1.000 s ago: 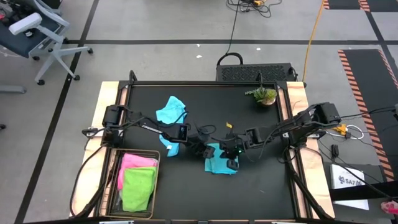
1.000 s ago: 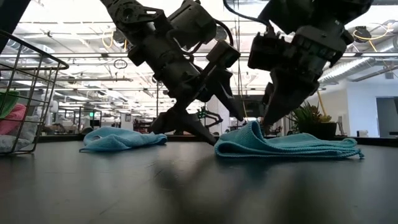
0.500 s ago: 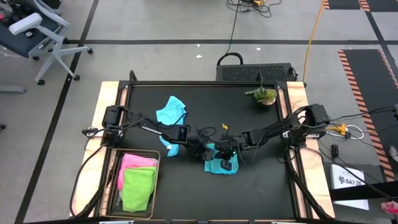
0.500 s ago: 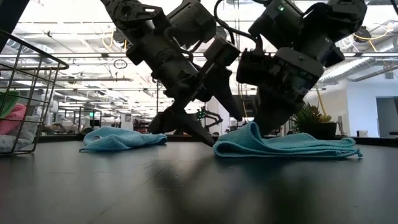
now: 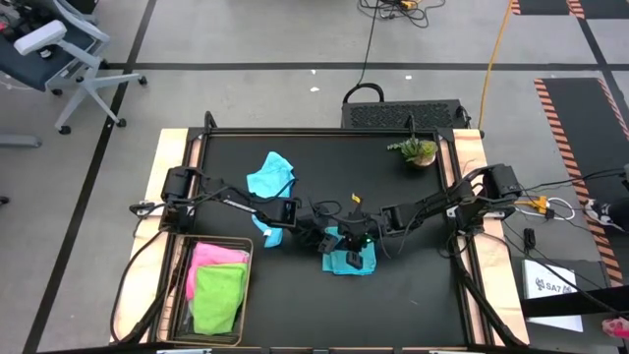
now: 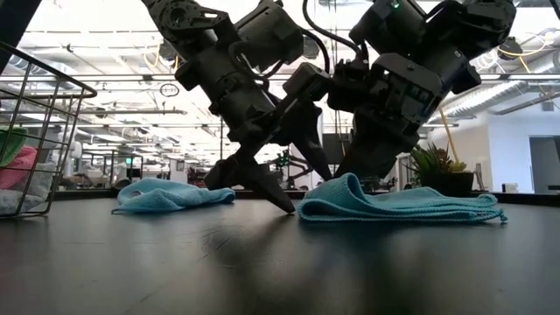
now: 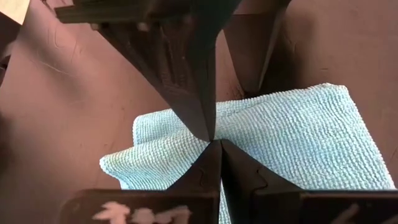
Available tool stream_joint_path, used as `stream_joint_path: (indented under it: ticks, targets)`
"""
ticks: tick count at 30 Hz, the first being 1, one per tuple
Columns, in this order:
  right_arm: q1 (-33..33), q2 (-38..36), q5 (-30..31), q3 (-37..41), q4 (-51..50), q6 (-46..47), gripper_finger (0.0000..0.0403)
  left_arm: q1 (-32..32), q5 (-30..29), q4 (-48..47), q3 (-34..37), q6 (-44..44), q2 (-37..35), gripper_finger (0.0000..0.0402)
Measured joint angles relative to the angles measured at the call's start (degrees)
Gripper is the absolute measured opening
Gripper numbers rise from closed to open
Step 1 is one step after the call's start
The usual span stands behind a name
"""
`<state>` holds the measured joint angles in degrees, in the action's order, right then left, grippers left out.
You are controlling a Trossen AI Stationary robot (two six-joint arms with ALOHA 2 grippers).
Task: Fold microfiber towels
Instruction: Put the right folded blue microfiber cloth into the wire basket
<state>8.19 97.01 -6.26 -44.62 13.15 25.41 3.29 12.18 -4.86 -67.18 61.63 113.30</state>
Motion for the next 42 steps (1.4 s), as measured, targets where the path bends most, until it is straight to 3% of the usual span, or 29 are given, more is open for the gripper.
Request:
stream_joint_path:
  ticks: [19, 27, 31, 42]
  targets:
    - [-0.02, -0.44, -1.36, 0.0, -0.18, 0.78, 0.0, 0.5, -0.73, 0.48, 0.02, 0.1, 0.0, 0.0266]
    - [0.88, -7.48, 0.32, -0.02, -10.49, 0.94, 0.0, 0.5, -0.76, 0.78, 0.04, 0.17, -0.07, 0.0266]
    - [1.22, -7.43, 0.46, -0.02, -12.59, 0.96, 0.0, 0.5, -0.76, 0.96, 0.04, 0.0, -0.07, 0.0266]
    - [1.29, -4.17, 0.48, 0.0, -7.18, 0.94, 0.0, 0.8, -0.76, 0.15, 0.04, 0.04, -0.07, 0.0266]
